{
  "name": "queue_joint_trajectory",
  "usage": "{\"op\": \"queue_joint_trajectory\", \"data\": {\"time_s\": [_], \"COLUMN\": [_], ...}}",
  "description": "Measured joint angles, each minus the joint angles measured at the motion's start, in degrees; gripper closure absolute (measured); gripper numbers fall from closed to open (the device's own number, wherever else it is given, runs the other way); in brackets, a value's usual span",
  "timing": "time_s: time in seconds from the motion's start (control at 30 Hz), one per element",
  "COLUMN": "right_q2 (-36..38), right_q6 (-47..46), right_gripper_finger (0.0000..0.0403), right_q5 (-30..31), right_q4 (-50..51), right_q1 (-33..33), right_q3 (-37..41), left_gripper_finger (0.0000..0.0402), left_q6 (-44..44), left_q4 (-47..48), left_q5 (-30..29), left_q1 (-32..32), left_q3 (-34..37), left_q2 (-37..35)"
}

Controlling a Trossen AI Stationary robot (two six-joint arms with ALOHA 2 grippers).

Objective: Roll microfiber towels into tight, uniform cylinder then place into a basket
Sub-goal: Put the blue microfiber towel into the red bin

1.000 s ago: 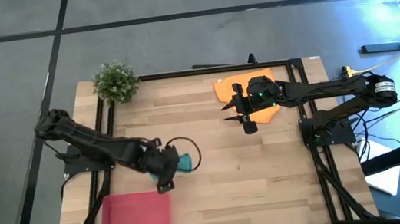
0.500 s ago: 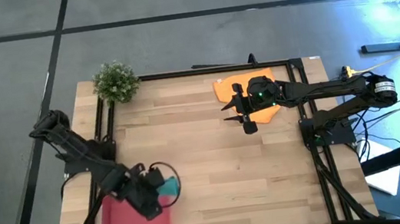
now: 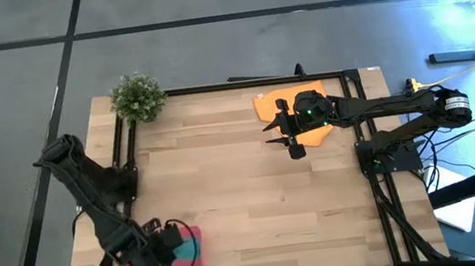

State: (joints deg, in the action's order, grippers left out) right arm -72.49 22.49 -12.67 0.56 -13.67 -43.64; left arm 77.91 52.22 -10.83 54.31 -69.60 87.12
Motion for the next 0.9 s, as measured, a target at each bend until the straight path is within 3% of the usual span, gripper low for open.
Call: {"op": "queue_joint_trajectory", "data": {"time_s": [0.67, 0.9], "right_q2": [0.00, 0.00], "right_q6": [3.60, 9.47], "right_gripper_finger": [0.0225, 0.0225], "right_q5": [-5.71, -17.00], "right_q4": [-1.66, -1.64], "right_q1": [-0.02, -0.02], "right_q3": [0.02, 0.02], "left_gripper_finger": [0.0396, 0.0395], "left_q6": [-2.00, -3.07], "left_q4": [-5.70, -5.81], "left_q5": [6.27, 6.27], "left_q1": [3.25, 3.25], "left_q3": [-0.02, -0.02], "left_q2": [10.21, 12.10]}}
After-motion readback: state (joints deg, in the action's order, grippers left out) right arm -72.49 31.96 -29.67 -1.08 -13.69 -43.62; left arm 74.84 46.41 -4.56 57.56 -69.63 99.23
